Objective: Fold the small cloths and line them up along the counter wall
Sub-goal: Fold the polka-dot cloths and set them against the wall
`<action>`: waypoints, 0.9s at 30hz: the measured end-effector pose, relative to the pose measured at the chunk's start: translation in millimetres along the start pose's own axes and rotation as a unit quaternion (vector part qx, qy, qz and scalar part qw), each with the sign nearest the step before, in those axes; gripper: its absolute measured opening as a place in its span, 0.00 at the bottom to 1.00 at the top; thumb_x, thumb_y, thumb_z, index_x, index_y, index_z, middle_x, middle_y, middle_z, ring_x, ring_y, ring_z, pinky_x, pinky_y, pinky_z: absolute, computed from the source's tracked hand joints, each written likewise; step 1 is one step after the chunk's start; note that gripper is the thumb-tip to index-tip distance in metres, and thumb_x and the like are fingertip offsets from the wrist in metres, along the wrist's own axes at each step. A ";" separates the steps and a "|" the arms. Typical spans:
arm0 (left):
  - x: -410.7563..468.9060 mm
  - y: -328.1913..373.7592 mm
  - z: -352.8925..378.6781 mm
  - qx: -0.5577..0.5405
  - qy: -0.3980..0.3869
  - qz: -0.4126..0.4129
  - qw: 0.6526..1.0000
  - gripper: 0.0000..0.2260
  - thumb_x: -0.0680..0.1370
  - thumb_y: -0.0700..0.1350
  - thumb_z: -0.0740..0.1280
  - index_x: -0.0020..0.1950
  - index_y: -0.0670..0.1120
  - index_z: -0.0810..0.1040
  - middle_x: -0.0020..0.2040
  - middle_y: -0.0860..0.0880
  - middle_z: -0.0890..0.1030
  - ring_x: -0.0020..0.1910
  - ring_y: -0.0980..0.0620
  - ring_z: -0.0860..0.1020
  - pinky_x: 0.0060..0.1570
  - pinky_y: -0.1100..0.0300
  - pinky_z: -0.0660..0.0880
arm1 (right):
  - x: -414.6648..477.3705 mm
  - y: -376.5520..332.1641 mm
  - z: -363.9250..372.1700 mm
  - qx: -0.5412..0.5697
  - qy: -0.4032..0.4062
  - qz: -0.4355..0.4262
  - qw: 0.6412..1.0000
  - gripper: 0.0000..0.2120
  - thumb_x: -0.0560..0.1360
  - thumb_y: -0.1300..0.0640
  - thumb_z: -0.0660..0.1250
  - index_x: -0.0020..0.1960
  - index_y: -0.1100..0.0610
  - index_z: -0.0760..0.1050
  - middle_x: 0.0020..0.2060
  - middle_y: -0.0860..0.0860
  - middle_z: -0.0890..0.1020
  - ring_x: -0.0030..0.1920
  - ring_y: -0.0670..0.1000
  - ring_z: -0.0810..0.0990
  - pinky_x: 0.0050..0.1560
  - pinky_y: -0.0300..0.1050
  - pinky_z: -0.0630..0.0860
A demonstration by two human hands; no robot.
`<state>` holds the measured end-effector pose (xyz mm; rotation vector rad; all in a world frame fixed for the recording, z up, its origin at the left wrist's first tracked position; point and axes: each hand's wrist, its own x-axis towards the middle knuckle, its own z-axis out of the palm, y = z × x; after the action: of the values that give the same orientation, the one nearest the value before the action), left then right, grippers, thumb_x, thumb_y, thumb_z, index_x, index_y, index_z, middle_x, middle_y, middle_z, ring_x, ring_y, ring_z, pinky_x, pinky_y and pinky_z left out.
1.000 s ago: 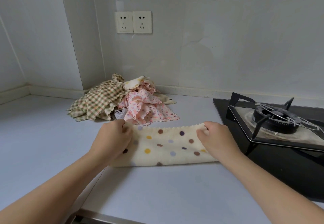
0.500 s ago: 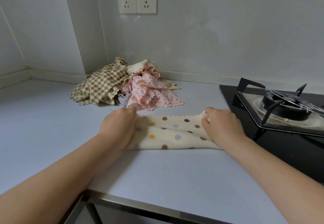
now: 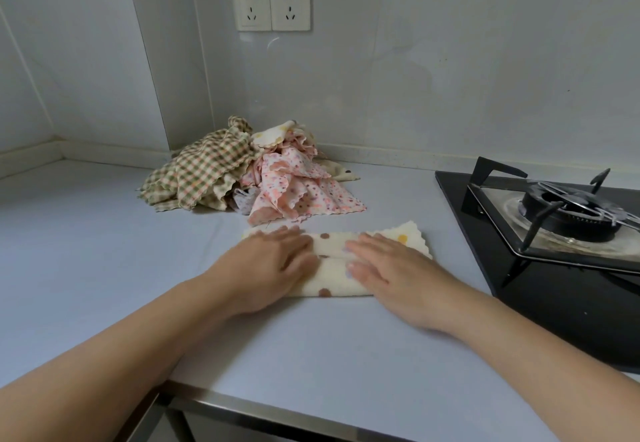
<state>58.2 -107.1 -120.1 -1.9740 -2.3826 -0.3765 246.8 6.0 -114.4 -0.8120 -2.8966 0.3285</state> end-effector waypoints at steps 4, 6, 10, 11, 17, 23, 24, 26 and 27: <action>0.9 -2.0 3.6 0.033 -0.124 -0.029 0.991 0.51 0.57 0.79 0.30 0.77 0.59 0.39 0.78 0.52 0.37 0.76 0.52 0.36 0.74 0.52 0.37 | 4.9 11.5 0.9 -0.039 -0.101 0.048 0.993 0.25 0.80 0.38 0.39 0.76 0.38 0.39 0.76 0.43 0.36 0.75 0.47 0.32 0.74 0.55 0.33; 0.6 0.7 4.1 0.039 -0.115 -0.038 0.992 0.49 0.59 0.79 0.31 0.77 0.59 0.39 0.78 0.51 0.37 0.76 0.51 0.37 0.74 0.50 0.38 | 8.2 16.0 -0.5 -0.053 -0.073 0.062 0.994 0.24 0.81 0.41 0.42 0.76 0.38 0.41 0.77 0.45 0.38 0.76 0.49 0.33 0.74 0.57 0.34; -0.6 7.9 4.2 0.059 -0.107 -0.073 0.990 0.33 0.76 0.69 0.45 0.77 0.58 0.43 0.79 0.51 0.41 0.77 0.51 0.40 0.74 0.46 0.40 | 3.0 11.4 -2.0 0.012 0.123 -0.015 0.992 0.16 0.80 0.51 0.57 0.66 0.45 0.72 0.66 0.44 0.71 0.69 0.48 0.65 0.69 0.47 0.61; -1.1 9.5 3.8 0.058 -0.103 -0.079 0.990 0.33 0.76 0.70 0.46 0.77 0.58 0.45 0.79 0.51 0.43 0.77 0.51 0.42 0.74 0.45 0.41 | 2.8 9.6 -2.2 0.039 0.140 -0.024 0.989 0.13 0.79 0.52 0.58 0.59 0.46 0.77 0.58 0.42 0.76 0.63 0.47 0.71 0.63 0.46 0.67; 0.6 5.0 -8.0 0.054 0.123 -0.080 0.988 0.21 0.77 0.66 0.52 0.61 0.55 0.70 0.58 0.57 0.78 0.55 0.53 0.75 0.57 0.53 0.64 | 1.6 17.6 -6.2 -0.034 0.140 0.008 0.990 0.22 0.80 0.50 0.44 0.66 0.49 0.71 0.66 0.43 0.72 0.69 0.46 0.66 0.70 0.45 0.56; 2.8 -13.6 -8.2 -0.097 0.109 0.124 0.981 0.18 0.72 0.65 0.64 0.55 0.55 0.78 0.50 0.59 0.75 0.47 0.63 0.73 0.47 0.65 0.69 | 0.5 17.4 -8.2 -0.006 0.111 -0.009 0.994 0.19 0.80 0.58 0.52 0.68 0.48 0.70 0.66 0.41 0.73 0.65 0.43 0.68 0.70 0.40 0.55; 4.2 -17.3 -5.5 -0.103 0.076 0.155 0.980 0.19 0.71 0.66 0.65 0.55 0.56 0.79 0.52 0.58 0.74 0.51 0.63 0.72 0.51 0.67 0.69 | 0.5 19.6 -9.5 0.000 0.109 -0.008 0.994 0.20 0.79 0.58 0.53 0.69 0.47 0.68 0.68 0.41 0.71 0.66 0.41 0.65 0.72 0.40 0.51; 5.2 -15.7 -0.8 -0.140 0.037 0.163 0.976 0.14 0.73 0.60 0.67 0.53 0.55 0.81 0.52 0.58 0.75 0.50 0.62 0.74 0.49 0.70 0.71 | -1.8 22.6 -11.5 0.013 0.079 -0.028 0.996 0.25 0.77 0.58 0.57 0.73 0.45 0.61 0.72 0.40 0.64 0.72 0.38 0.56 0.74 0.39 0.42; 6.2 -14.1 2.1 -0.145 0.058 0.167 0.973 0.11 0.74 0.57 0.67 0.50 0.53 0.81 0.48 0.58 0.76 0.47 0.63 0.74 0.46 0.71 0.70 | -3.2 23.7 -12.0 0.012 0.049 -0.047 0.998 0.29 0.76 0.57 0.60 0.75 0.44 0.56 0.74 0.39 0.59 0.74 0.36 0.50 0.74 0.39 0.39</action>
<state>43.5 -103.1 -123.4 -2.3441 -1.9664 -0.8342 263.4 26.2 -108.6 -0.6661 -2.8222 0.3030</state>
